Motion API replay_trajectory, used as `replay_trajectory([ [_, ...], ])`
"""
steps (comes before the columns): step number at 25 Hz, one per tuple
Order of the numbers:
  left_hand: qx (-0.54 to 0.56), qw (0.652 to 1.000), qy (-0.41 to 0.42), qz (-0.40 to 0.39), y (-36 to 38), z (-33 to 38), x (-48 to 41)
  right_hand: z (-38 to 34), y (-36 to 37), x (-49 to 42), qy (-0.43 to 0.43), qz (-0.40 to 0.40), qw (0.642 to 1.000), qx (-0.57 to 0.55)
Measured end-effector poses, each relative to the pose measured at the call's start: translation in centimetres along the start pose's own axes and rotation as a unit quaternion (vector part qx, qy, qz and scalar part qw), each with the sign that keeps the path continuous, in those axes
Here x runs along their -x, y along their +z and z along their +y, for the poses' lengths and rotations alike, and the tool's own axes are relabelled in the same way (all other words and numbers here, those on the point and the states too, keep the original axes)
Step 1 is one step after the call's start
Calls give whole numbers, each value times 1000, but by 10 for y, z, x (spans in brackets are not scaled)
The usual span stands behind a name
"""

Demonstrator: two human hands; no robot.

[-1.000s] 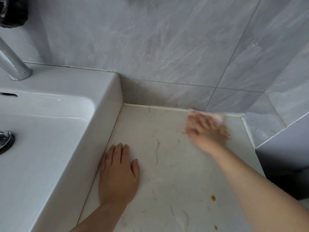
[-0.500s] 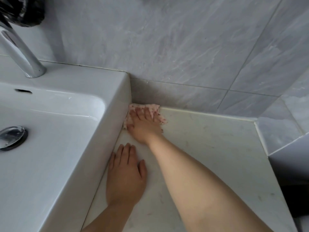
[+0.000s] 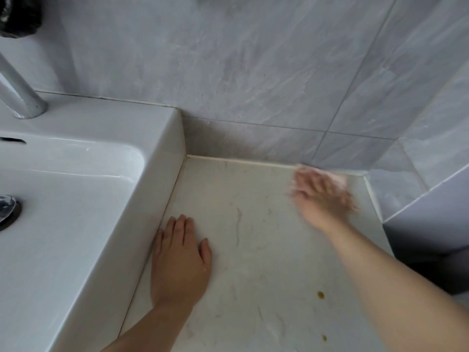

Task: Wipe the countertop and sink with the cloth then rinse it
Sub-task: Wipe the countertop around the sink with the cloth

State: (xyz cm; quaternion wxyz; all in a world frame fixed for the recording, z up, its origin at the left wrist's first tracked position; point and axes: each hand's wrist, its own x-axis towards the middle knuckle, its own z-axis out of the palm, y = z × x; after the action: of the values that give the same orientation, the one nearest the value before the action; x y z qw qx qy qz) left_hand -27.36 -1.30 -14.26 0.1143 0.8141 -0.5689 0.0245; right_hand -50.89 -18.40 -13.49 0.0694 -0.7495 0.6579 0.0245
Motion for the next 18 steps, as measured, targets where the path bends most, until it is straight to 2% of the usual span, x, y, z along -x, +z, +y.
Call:
replay_trajectory([
  [3, 5, 1000, -1, -7, -2, 1, -1, 63, -6, 20, 57, -20, 998, -17],
  [6, 14, 1000, -3, -6, -4, 1, 0, 53, -21, 18, 53, -51, 997, -12],
  [10, 19, 1000, -3, -1, -2, 1, -1, 48, -26, 17, 52, 50, 996, 58],
  [13, 23, 1000, -1, 6, -2, 1, -2, 16, -9, 23, 107, 26, 994, -26],
  [15, 34, 999, 1, 12, -2, 1, -1, -37, -5, 28, 54, 1, 997, -46],
  [18, 60, 998, -7, 24, -1, -2, -1, -132, 6, 52, -147, -19, 988, -43],
])
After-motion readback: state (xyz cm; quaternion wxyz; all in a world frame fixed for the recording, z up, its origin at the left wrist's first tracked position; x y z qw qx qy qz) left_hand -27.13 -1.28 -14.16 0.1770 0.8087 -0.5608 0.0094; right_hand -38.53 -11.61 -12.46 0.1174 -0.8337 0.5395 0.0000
